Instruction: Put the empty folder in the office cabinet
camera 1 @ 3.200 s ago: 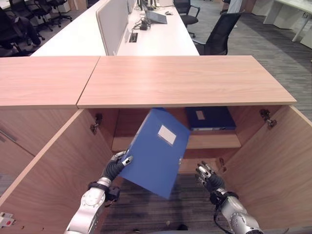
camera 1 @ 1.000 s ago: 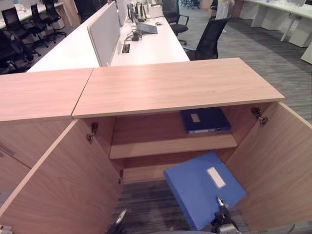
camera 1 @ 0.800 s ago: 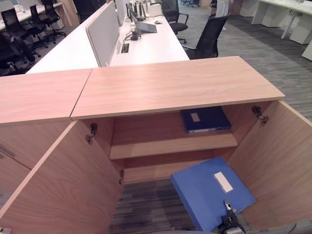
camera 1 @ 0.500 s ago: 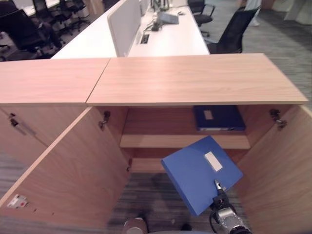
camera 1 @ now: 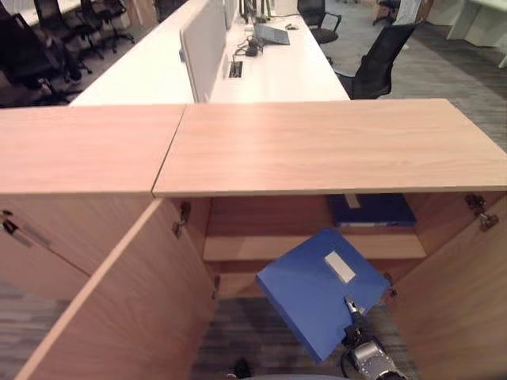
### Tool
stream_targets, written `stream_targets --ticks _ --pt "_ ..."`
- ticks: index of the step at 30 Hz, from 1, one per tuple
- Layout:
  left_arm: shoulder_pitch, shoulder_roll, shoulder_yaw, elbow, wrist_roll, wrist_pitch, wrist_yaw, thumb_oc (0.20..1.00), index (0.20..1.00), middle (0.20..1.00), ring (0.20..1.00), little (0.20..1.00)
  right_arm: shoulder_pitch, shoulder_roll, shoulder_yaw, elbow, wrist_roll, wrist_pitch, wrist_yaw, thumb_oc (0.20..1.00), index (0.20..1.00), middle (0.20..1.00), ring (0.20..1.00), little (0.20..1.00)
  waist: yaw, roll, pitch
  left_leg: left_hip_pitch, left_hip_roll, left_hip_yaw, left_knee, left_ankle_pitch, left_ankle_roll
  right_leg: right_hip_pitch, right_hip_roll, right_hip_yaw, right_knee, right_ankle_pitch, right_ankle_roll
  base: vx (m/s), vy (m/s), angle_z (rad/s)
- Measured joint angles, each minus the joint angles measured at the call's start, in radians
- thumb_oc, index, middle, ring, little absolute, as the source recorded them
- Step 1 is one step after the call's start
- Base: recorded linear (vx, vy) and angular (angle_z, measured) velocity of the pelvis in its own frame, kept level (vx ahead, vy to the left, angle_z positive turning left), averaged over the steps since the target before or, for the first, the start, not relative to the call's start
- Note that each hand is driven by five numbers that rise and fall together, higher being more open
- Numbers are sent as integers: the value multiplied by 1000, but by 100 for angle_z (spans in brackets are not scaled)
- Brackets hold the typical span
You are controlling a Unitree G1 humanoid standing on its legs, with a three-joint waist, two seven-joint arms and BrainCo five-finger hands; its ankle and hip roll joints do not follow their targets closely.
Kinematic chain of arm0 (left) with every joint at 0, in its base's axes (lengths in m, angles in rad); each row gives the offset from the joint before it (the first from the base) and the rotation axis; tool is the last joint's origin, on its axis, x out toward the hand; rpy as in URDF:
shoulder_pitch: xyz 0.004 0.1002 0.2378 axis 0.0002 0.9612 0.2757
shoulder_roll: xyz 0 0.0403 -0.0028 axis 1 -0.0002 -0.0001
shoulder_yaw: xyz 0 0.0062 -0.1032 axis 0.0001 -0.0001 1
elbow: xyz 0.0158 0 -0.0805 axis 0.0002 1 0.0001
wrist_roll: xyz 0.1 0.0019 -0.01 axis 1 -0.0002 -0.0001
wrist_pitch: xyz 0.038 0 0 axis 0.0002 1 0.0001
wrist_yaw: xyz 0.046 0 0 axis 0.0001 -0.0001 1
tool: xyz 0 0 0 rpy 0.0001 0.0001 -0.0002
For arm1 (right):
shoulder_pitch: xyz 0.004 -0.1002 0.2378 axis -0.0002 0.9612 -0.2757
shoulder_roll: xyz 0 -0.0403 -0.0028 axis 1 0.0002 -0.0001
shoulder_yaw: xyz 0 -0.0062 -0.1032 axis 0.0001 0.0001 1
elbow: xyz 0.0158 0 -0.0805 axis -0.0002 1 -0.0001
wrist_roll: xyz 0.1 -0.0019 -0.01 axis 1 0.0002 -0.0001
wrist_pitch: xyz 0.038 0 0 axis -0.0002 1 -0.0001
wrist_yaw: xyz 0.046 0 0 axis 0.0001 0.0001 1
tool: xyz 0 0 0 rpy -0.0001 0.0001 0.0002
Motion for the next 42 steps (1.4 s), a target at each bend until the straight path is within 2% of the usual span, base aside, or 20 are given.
stream_targets --ticks 2,5,6,7,9,10,11,13,14,16,19,21,22,23,25,27,30,33,38,42 --pt "0 3 -31 -9 19 -4 0 1000 1000 1000 1000 1000 -1 -4 1 -3 -11 5 -1 200 200 200 200 200 1 19 -3 17 -16 3 11 -4 13 -21 -36 -3 83 -41 -11 96 121 11" --pt "-4 16 -43 -44 38 -13 -2 1000 1000 1000 1000 1000 -7 2 8 -45 -17 8 1 200 200 200 200 200 -3 22 13 12 -27 -20 12 -14 25 -60 -61 -13 158 -62 0 75 37 14" --pt "-4 16 -60 -47 38 -13 -2 1000 1000 1000 1000 1000 -10 1 8 -61 -17 7 2 200 200 200 200 200 -13 26 31 14 -21 -34 12 -17 30 -73 -59 -18 194 -65 3 65 -2 7" --pt "-7 11 -69 -47 38 -13 -1 1000 1000 1000 1000 1000 -13 -3 8 -85 -17 6 3 200 200 200 200 200 -17 38 49 16 -8 -41 12 -21 38 -99 -52 -12 228 -103 1 92 -8 6" --pt "-8 3 -68 -37 38 -11 -3 1000 1000 1000 1000 1000 -9 -6 9 -114 -14 5 6 200 200 200 200 200 -42 52 93 33 17 -57 11 -22 39 -147 5 30 181 -102 11 112 -17 13" --pt "-5 6 -68 -37 38 -12 -3 1000 1000 1000 1000 1000 -7 -5 13 -120 -6 2 7 200 200 200 200 200 -48 40 109 43 16 -52 11 -21 37 -168 12 33 160 -84 20 167 -29 26" --pt "-5 11 -68 -37 44 -12 -3 1000 1000 1000 1000 1000 -2 -5 23 -121 -6 -5 6 200 200 200 200 200 -55 21 123 54 10 -63 11 -21 36 -185 18 33 125 -43 10 166 -28 38" --pt "-1 14 -68 -37 59 -14 -4 1000 1000 1000 1000 1000 12 -7 27 -121 -5 -8 1 200 200 200 200 200 -66 4 130 72 4 -89 10 -28 29 -168 18 32 105 24 3 56 -21 45" --pt "12 4 -68 -38 61 -12 -10 1000 1000 1000 1000 1000 23 -14 28 -123 -5 -16 0 200 200 200 200 200 -49 3 125 85 14 -102 13 -24 7 -142 38 28 74 39 -31 75 -55 19" --pt "21 -7 -67 -39 61 -9 -16 1000 1000 1000 1000 1000 27 -17 22 -163 3 -26 0 200 200 200 200 200 -40 15 134 71 32 -107 42 -37 -19 -120 58 16 38 48 -46 54 -70 9" --pt "29 -10 -66 -40 61 -4 -19 1000 1000 1000 1000 1000 20 -25 23 -209 34 -40 -1 200 200 200 200 200 -39 21 134 30 46 -112 74 -48 -37 -117 75 -1 4 63 -68 -34 -72 10" --pt "17 -9 -67 -45 62 -5 -19 1000 1000 1000 1000 1000 -27 -43 27 -257 34 -56 -6 200 200 200 200 200 -41 23 167 -13 54 -118 122 -61 -47 -138 78 -4 4 68 -75 -185 -69 8" --pt "-4 -8 -67 -51 61 -6 -18 1000 1000 1000 1000 1000 -66 -62 42 -300 32 -75 -17 200 200 200 200 200 -39 26 193 -76 58 -126 180 -72 -44 -177 72 -9 25 69 -78 -317 -68 13" --pt "-16 -8 -73 -67 61 -8 -16 1000 1000 1000 1000 1000 -92 -75 58 -333 31 -87 -31 200 200 200 200 200 -43 22 200 -133 59 -132 235 -85 -46 -225 58 -11 56 62 -88 -309 -58 14" --pt "-63 -4 -107 -89 58 -15 -12 1000 1000 1000 1000 1000 -167 -133 100 -427 11 -122 -53 200 200 200 200 200 -40 34 244 -256 65 -138 332 -112 -37 -338 39 -12 147 51 -118 -224 -22 12" --pt "-93 7 -107 -105 55 -26 1 1000 1000 1000 1000 1000 -265 -166 131 -478 -64 -136 -91 200 200 200 200 200 -38 29 262 -357 63 -135 380 -123 -28 -453 16 1 225 35 -129 -141 -5 0" --pt "-110 22 -106 -120 53 -44 13 1000 1000 1000 1000 1000 -373 -178 170 -563 -186 -149 -141 200 200 200 200 200 -30 22 288 -444 63 -122 434 -138 -18 -548 -6 24 280 26 -138 -78 -19 -10" --pt "-116 23 -107 -148 44 -50 26 1000 1000 1000 1000 1000 -484 -224 212 -632 -293 -152 -179 200 200 200 200 200 -19 25 290 -528 63 -113 491 -150 -6 -635 -24 37 338 19 -141 -70 -15 -7" --pt "-142 31 -151 -196 15 -72 28 1000 1000 1000 1000 1000 -756 -326 257 -586 -408 -146 -259 200 200 200 200 200 16 36 301 -669 67 -106 619 -182 10 -781 -55 61 459 -9 -155 -38 8 0" --pt "-154 46 -186 -239 -6 -81 29 1000 1000 1000 1000 1000 -874 -326 278 -544 -399 -147 -283 200 200 200 200 200 42 39 300 -776 64 -105 700 -205 16 -896 -84 75 556 -39 -168 -17 0 4"
